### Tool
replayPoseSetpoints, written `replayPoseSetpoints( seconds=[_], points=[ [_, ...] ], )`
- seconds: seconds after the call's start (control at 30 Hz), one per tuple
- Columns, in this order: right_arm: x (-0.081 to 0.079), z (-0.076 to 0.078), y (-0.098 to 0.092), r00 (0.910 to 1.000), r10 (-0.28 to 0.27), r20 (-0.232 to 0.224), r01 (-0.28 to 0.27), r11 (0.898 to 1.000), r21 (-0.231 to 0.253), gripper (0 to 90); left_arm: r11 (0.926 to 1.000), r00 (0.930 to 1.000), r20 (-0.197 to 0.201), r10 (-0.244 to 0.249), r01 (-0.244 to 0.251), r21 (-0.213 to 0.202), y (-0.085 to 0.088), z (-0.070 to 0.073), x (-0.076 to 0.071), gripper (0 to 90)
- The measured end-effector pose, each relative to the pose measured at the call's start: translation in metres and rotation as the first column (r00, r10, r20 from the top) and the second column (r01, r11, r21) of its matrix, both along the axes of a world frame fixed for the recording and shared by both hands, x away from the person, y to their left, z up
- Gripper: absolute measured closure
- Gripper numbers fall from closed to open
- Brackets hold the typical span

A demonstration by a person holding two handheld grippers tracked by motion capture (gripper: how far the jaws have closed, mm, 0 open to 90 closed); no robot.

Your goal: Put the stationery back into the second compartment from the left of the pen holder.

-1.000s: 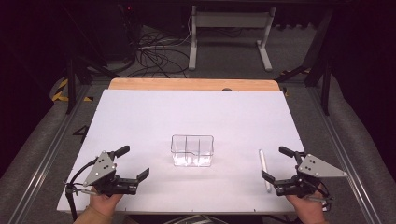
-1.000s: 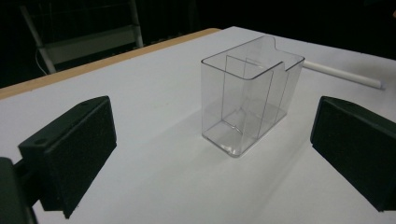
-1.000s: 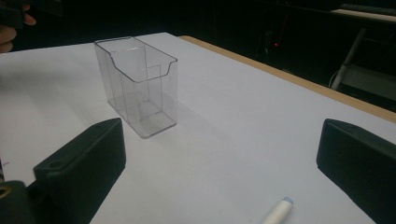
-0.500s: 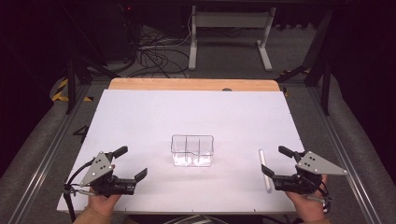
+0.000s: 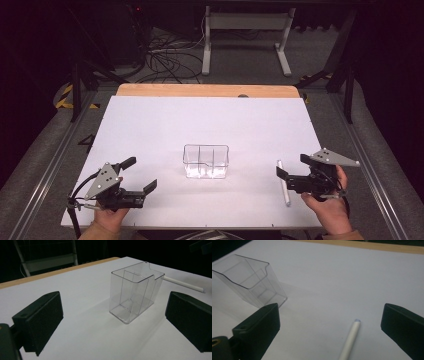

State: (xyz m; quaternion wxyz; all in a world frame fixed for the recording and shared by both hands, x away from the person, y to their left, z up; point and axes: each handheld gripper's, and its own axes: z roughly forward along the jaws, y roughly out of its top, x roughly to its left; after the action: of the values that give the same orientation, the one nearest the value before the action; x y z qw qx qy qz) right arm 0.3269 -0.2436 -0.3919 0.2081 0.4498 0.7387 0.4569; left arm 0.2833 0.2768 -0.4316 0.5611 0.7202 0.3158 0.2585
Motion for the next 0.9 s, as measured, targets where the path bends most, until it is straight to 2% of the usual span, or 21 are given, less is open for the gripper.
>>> replayPoseSetpoints(
  seconds=[0.07, 0.1, 0.17, 0.2, 0.23, 0.4, 0.53, 0.67, 0.8, 0.83, 0.9],
  points=[
    [0.002, 0.000, 0.002, 0.9997, -0.019, -0.016, 0.019, 0.999, -0.040, 2.3, 1.0000, 1.0000, 0.000, 0.000, 0.000, 0.001, 0.000, 0.000, 0.000, 2.3],
    [0.003, -0.001, 0.003, 0.9991, -0.017, -0.038, 0.015, 0.998, -0.061, 1.7, 1.0000, 1.0000, 0.001, 0.001, -0.001, 0.001, 0.000, 0.000, 0.000, 2.3],
    [0.005, -0.001, 0.004, 0.9984, -0.022, -0.053, 0.017, 0.995, -0.102, 1.6, 1.0000, 1.0000, -0.001, 0.004, -0.004, -0.008, 0.000, 0.000, -0.001, 2.3],
    [0.005, -0.002, 0.005, 0.9982, -0.014, -0.059, 0.007, 0.992, -0.123, 1.8, 1.0000, 1.0000, -0.001, 0.004, -0.004, -0.003, 0.000, 0.000, -0.001, 2.3],
    [0.006, -0.002, 0.006, 0.9972, -0.034, -0.067, 0.023, 0.989, -0.148, 4.0, 1.0000, 1.0000, 0.003, 0.005, -0.005, 0.007, 0.000, 0.000, 0.000, 2.3],
    [0.009, -0.003, 0.011, 0.9944, -0.091, -0.054, 0.076, 0.969, -0.234, 8.1, 0.9999, 1.0000, 0.004, 0.006, -0.006, 0.009, 0.000, 0.000, 0.000, 2.5],
    [0.011, -0.003, 0.013, 0.9925, -0.101, -0.068, 0.080, 0.962, -0.260, 13.1, 1.0000, 1.0000, 0.005, 0.005, -0.005, 0.007, 0.000, 0.000, 0.000, 2.4],
    [0.011, -0.005, 0.013, 0.9927, -0.095, -0.074, 0.070, 0.955, -0.290, 25.4, 0.9999, 1.0000, 0.000, 0.002, -0.002, 0.010, -0.001, -0.001, 0.000, 2.7],
    [0.015, -0.009, 0.015, 0.9838, -0.119, -0.134, 0.071, 0.946, -0.317, 30.5, 0.9994, 1.0000, 0.007, -0.006, 0.006, 0.035, -0.004, 0.000, 0.000, 2.7],
    [0.016, -0.009, 0.016, 0.9783, -0.130, -0.161, 0.073, 0.946, -0.316, 31.2, 0.9993, 1.0000, 0.007, -0.004, 0.004, 0.036, -0.005, 0.000, -0.001, 2.7],
    [0.018, -0.010, 0.016, 0.9679, -0.146, -0.205, 0.082, 0.952, -0.294, 32.9, 0.9994, 0.9999, 0.009, -0.005, 0.004, 0.034, -0.005, 0.000, -0.001, 2.7]
  ],
)
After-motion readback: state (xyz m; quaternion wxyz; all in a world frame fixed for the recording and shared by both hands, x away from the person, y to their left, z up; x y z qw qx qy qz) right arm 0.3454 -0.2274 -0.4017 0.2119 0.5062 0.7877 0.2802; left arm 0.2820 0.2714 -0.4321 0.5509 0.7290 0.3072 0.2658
